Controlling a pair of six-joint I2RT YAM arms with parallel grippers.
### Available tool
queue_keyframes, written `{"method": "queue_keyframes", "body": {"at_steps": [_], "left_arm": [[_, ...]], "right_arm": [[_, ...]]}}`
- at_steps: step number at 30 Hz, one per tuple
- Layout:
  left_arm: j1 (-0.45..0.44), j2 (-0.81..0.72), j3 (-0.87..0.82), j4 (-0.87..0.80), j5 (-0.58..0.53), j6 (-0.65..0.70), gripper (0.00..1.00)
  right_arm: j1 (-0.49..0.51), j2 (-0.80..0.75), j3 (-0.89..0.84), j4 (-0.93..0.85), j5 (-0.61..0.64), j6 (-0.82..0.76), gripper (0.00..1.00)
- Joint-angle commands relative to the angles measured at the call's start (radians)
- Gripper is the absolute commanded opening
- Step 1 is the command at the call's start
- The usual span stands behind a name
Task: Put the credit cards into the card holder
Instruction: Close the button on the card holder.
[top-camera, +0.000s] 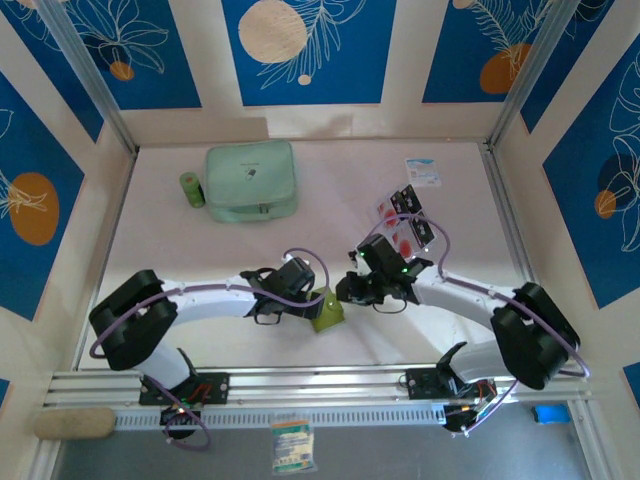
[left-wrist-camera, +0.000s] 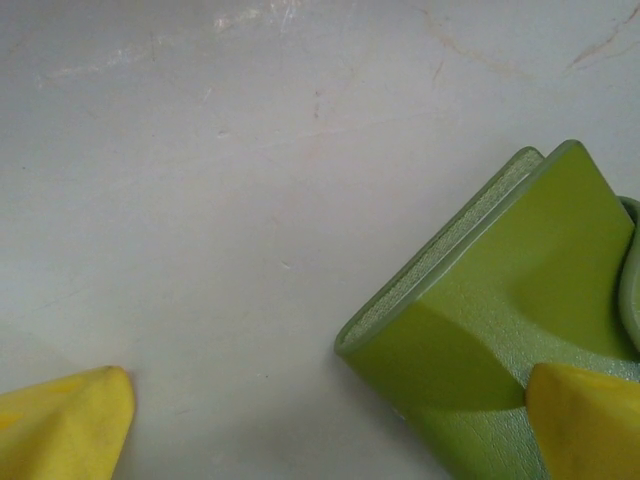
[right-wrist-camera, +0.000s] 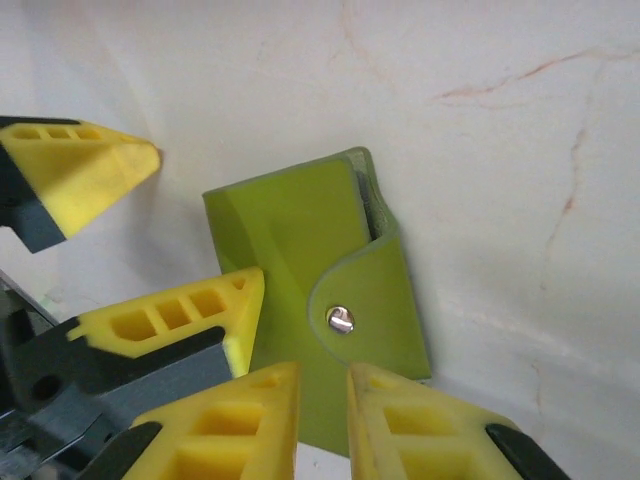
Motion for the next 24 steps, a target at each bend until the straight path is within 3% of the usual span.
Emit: {"method": "queue_keyframes", "body": {"at_steps": [1,6,15,21,24], "left_arm": [[-0.005,-0.048,0.028,-0.053,-0.027,0.013,1.00],[0.005,-0.112,0.066,-0.080,-0.088,0.033,1.00],[0.067,-0.255,0.048,-0.071,-0.227,0.076,1.00],[0.157,-0.298,0.051,-0.098,-0.295,0.095,1.00],[0.208,-0.333,0.038,-0.085,-0.329,0.107,1.00]], "right_arm": [[-0.033,-0.069,-0.008,-0.080,0.016,-0.007,0.20],[-0.111,-0.178,-0.052,-0.124,0.023,-0.003,0.25],[-0.269,-0.379,-0.040,-0.248,0.058,-0.040,0.68],[-0.447,-0.423,0.031,-0.317,0.085,-0.088,0.96],[-0.566,-0.397,0.094,-0.351,0.133,-0.098,0.99]]}}
